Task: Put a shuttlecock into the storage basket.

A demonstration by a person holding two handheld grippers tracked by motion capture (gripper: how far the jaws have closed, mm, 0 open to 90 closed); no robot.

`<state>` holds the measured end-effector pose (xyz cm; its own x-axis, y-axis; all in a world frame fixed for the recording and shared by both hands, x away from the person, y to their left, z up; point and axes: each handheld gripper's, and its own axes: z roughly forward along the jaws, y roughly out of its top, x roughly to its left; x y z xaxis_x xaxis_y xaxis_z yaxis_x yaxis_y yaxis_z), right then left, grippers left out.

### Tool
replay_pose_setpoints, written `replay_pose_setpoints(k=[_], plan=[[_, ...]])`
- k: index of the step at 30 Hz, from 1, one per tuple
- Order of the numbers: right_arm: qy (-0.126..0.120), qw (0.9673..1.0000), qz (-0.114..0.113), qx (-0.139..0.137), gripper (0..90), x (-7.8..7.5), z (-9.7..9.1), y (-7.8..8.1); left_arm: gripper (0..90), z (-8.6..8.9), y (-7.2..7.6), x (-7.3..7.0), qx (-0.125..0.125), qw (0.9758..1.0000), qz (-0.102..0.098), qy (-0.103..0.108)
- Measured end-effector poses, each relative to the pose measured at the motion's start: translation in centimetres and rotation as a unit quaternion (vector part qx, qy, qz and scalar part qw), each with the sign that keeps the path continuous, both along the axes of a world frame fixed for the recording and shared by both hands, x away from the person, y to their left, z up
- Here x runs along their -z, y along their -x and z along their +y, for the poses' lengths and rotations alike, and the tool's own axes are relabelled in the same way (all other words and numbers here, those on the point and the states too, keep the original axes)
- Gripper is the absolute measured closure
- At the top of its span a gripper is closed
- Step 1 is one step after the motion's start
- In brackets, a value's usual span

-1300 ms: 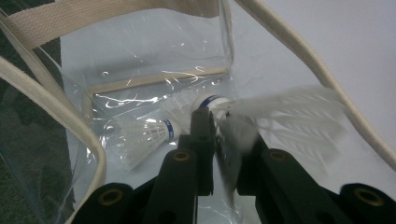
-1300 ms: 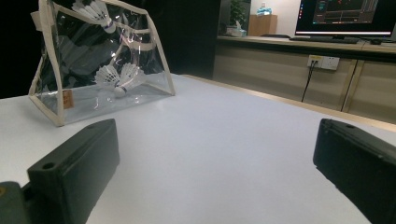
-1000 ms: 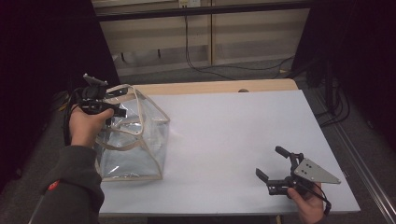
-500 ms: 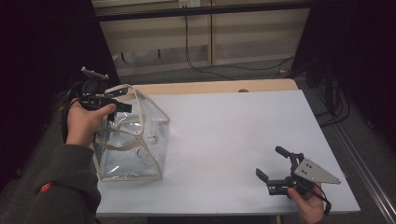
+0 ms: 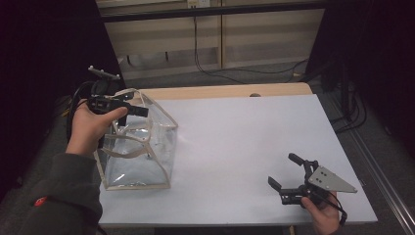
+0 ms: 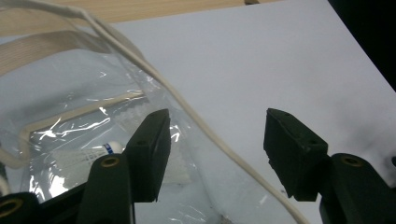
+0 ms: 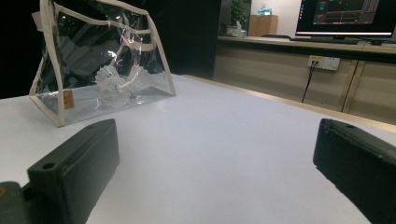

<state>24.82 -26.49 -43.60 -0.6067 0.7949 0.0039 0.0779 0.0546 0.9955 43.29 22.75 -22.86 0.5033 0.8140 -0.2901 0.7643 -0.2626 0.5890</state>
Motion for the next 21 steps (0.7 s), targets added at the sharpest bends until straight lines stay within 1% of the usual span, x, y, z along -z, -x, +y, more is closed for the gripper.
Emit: replay_pose_setpoints(k=[5,7,9,11,18,19,21], plan=[[-0.002,1.0000,0.001,0.000,0.4,0.0,0.0,0.0,34.7,-0.6,0.4,-0.4,0.016,0.9998,-0.002,0.009],[0.000,1.0000,-0.001,0.000,0.4,0.0,0.0,0.0,33.6,-0.7,0.5,-0.4,0.023,0.9997,-0.001,0.013],[0.000,1.0000,-0.001,-0.001,0.4,0.0,0.1,0.0,31.2,-0.9,0.6,-0.4,0.027,0.9996,0.000,0.011],[0.001,1.0000,-0.001,-0.001,0.4,0.0,0.1,0.0,30.5,-1.1,0.7,-0.4,0.034,0.9993,0.000,0.012],[0.001,1.0000,0.000,0.000,0.4,0.0,0.0,0.1,26.8,-1.9,1.2,-0.7,0.046,0.9988,-0.005,0.017],[0.001,1.0000,0.000,-0.001,0.4,0.0,0.0,0.1,26.4,-2.0,1.2,-0.8,0.050,0.9986,-0.007,0.016],[0.001,1.0000,0.000,0.000,0.4,0.0,0.0,0.0,25.8,-2.2,1.3,-0.8,0.055,0.9983,-0.004,0.019]])
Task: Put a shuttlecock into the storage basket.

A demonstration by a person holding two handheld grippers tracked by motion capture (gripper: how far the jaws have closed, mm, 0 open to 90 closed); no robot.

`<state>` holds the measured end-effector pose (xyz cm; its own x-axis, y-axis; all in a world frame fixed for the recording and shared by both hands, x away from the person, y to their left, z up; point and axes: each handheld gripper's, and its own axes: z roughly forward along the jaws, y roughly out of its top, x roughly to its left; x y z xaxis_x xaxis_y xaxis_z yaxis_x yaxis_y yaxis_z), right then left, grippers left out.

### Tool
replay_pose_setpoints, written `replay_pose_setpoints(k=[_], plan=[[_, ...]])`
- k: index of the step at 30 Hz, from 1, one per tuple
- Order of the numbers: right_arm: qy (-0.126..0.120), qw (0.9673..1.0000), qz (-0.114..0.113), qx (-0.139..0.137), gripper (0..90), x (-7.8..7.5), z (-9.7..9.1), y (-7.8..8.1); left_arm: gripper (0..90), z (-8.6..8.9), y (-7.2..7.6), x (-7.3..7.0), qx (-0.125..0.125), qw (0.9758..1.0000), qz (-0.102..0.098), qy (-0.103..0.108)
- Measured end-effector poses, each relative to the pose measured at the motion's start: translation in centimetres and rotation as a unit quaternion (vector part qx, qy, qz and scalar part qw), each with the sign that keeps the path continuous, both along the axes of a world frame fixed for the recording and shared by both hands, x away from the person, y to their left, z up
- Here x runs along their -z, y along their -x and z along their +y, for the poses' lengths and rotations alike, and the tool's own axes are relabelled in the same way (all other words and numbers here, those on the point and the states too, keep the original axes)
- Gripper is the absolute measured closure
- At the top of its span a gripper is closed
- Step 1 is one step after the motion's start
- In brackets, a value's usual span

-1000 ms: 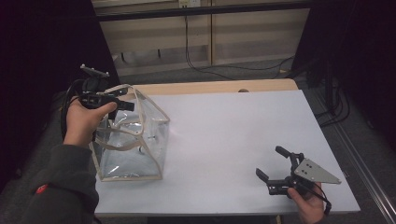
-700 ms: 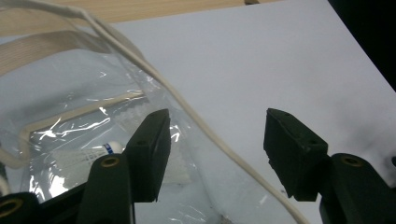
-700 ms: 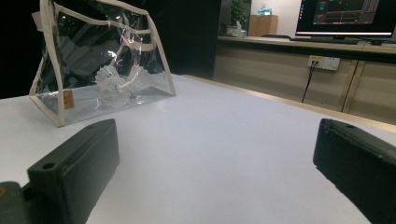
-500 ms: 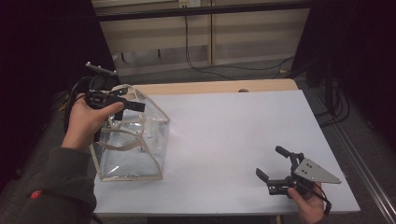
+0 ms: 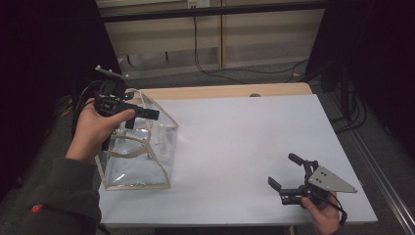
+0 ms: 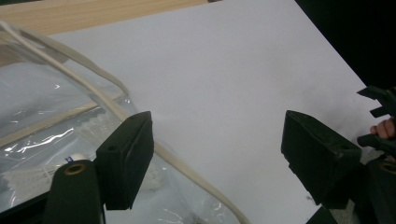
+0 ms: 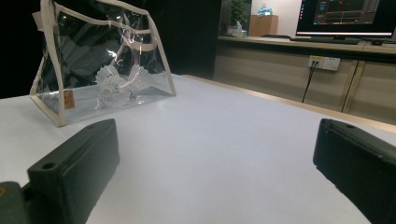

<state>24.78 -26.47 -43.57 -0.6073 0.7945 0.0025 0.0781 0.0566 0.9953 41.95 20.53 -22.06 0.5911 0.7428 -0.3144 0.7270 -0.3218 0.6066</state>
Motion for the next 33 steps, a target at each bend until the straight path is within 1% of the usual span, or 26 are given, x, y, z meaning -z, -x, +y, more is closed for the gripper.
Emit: replay_pose_setpoints(k=[5,13,15,20,27,29,33], plan=[[-0.001,1.0000,0.000,0.000,0.4,0.0,0.0,0.0,23.7,-0.6,0.3,-0.2,0.014,0.9999,-0.002,-0.002],[0.000,1.0000,0.000,0.000,0.4,0.0,0.0,0.0,22.0,-1.4,0.9,-0.3,0.038,0.9993,0.001,-0.004],[0.000,1.0000,0.001,0.000,0.4,0.0,0.0,0.0,20.4,-1.7,1.0,-0.3,0.041,0.9991,-0.001,-0.005],[0.000,1.0000,0.000,-0.002,0.4,0.1,0.1,0.0,20.0,-2.1,1.3,-0.5,0.053,0.9986,0.000,-0.002],[0.000,1.0000,0.001,-0.002,0.4,0.1,0.1,0.0,17.3,-2.7,1.6,-0.3,0.059,0.9983,0.003,0.003],[0.001,1.0000,0.001,-0.002,0.4,0.1,0.1,0.0,16.8,-2.9,1.7,-0.3,0.068,0.9977,0.005,0.002],[0.000,1.0000,0.001,-0.002,0.4,0.1,0.1,0.0,16.5,-3.3,2.0,-0.1,0.075,0.9972,0.006,0.004]])
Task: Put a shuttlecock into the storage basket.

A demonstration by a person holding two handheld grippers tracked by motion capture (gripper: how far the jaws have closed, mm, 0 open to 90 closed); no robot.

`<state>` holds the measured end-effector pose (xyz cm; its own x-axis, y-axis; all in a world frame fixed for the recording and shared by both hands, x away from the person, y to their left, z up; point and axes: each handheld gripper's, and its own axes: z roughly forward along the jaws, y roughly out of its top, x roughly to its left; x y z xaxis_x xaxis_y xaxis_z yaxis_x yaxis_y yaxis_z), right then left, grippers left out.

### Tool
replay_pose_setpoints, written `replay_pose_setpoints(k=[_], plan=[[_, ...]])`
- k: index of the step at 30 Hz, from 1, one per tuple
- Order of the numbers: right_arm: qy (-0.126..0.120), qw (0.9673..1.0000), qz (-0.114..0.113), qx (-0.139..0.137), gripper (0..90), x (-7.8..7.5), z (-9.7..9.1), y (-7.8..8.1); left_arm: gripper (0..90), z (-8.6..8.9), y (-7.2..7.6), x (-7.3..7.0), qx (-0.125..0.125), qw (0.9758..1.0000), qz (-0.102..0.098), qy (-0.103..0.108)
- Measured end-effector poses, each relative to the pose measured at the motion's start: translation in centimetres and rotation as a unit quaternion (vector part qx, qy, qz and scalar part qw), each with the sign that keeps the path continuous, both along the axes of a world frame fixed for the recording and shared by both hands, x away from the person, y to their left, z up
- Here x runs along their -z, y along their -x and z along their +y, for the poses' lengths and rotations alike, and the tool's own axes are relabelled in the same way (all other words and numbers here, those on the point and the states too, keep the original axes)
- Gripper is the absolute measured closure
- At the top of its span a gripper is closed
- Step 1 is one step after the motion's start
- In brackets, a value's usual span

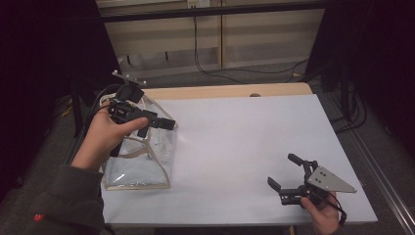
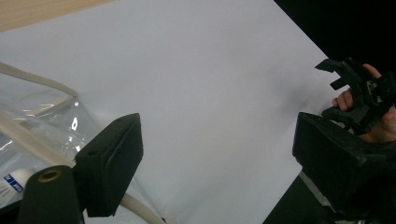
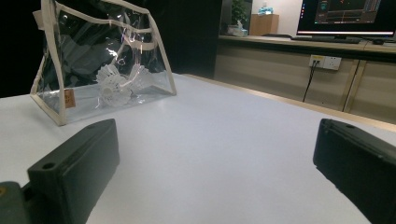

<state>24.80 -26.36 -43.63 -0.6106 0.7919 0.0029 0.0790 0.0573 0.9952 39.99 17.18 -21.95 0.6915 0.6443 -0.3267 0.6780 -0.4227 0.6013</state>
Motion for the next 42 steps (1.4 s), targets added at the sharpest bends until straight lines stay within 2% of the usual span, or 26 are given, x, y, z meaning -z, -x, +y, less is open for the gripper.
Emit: replay_pose_setpoints(k=[9,19,24,25,35,42], plan=[[0.001,1.0000,-0.001,0.000,0.4,-0.1,0.0,0.0,15.9,-0.9,0.4,0.5,0.015,0.9999,0.004,0.001],[0.001,1.0000,-0.001,0.001,0.4,-0.1,0.0,0.0,14.5,-1.4,0.9,1.5,0.027,0.9995,0.012,0.014],[0.001,1.0000,-0.001,0.001,0.4,0.0,0.0,0.0,14.0,-1.5,1.1,2.1,0.038,0.9991,0.014,0.014],[0.001,1.0000,-0.002,0.001,0.4,-0.1,0.0,0.0,14.0,-1.6,1.2,2.2,0.033,0.9992,0.015,0.019],[0.001,1.0000,-0.002,0.001,0.4,0.0,0.1,-0.1,13.8,-2.0,1.9,2.7,0.056,0.9981,0.018,0.015],[0.001,1.0000,-0.002,0.000,0.4,-0.1,0.1,-0.1,13.5,-2.4,2.5,3.1,0.064,0.9977,0.019,0.013]])
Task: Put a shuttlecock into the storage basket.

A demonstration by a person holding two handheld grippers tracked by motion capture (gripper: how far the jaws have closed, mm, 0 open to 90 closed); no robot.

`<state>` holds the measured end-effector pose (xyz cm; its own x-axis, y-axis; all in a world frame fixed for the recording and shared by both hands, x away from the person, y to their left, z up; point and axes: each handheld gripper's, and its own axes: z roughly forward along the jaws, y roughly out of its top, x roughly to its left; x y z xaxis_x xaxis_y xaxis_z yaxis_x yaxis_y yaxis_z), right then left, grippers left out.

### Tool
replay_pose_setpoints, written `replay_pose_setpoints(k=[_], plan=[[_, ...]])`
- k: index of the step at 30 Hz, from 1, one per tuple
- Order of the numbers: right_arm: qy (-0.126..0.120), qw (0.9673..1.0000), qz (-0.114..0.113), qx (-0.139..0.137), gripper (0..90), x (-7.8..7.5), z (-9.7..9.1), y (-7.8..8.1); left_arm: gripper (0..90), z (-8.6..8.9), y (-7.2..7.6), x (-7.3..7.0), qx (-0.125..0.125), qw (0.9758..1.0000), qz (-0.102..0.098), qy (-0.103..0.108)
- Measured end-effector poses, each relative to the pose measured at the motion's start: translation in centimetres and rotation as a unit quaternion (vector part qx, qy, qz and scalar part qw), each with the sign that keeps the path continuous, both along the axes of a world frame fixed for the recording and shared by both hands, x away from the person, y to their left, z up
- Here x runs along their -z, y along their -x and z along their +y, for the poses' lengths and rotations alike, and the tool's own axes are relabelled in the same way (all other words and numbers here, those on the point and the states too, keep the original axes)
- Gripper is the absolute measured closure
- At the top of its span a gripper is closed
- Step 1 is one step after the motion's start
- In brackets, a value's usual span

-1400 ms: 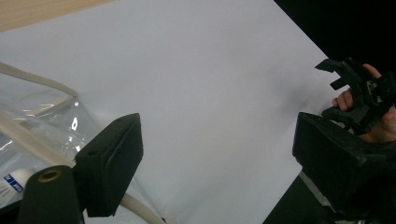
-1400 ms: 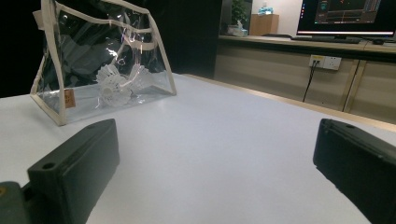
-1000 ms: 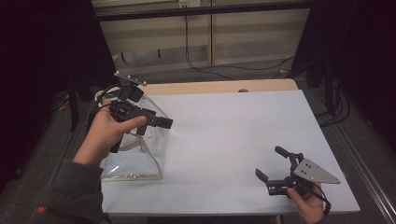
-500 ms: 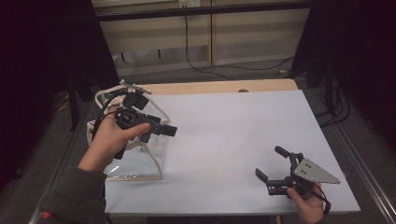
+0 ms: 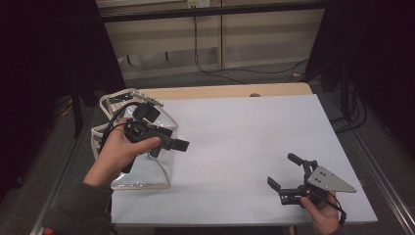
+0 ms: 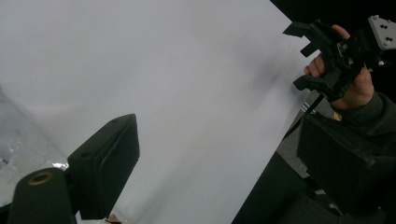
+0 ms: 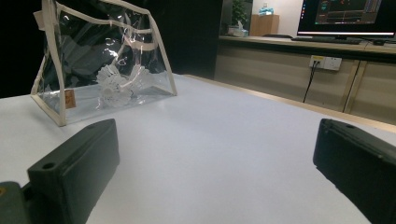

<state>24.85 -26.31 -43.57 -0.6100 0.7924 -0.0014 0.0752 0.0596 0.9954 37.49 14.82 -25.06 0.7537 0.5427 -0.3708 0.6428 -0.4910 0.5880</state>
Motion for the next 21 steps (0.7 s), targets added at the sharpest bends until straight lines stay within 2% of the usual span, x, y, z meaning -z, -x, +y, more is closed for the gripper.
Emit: replay_pose_setpoints(k=[7,8,11,16,21], plan=[[-0.001,1.0000,0.001,0.000,0.4,0.0,0.1,0.0,13.1,-0.1,0.7,0.6,0.014,0.9999,0.001,0.001],[0.000,1.0000,0.001,-0.001,0.4,0.0,0.1,0.0,12.9,-0.1,0.8,0.8,0.014,0.9999,0.003,0.007],[-0.001,1.0000,0.002,-0.001,0.4,0.0,0.1,0.0,12.3,-0.1,1.0,1.1,0.019,0.9998,-0.005,0.003],[0.002,1.0000,0.000,-0.003,0.4,0.0,0.1,0.0,11.3,-0.1,1.4,1.1,0.021,0.9997,-0.012,0.006],[0.001,1.0000,0.001,-0.003,0.4,0.0,0.2,0.0,11.9,-0.1,1.5,0.9,0.034,0.9993,-0.014,0.013]])
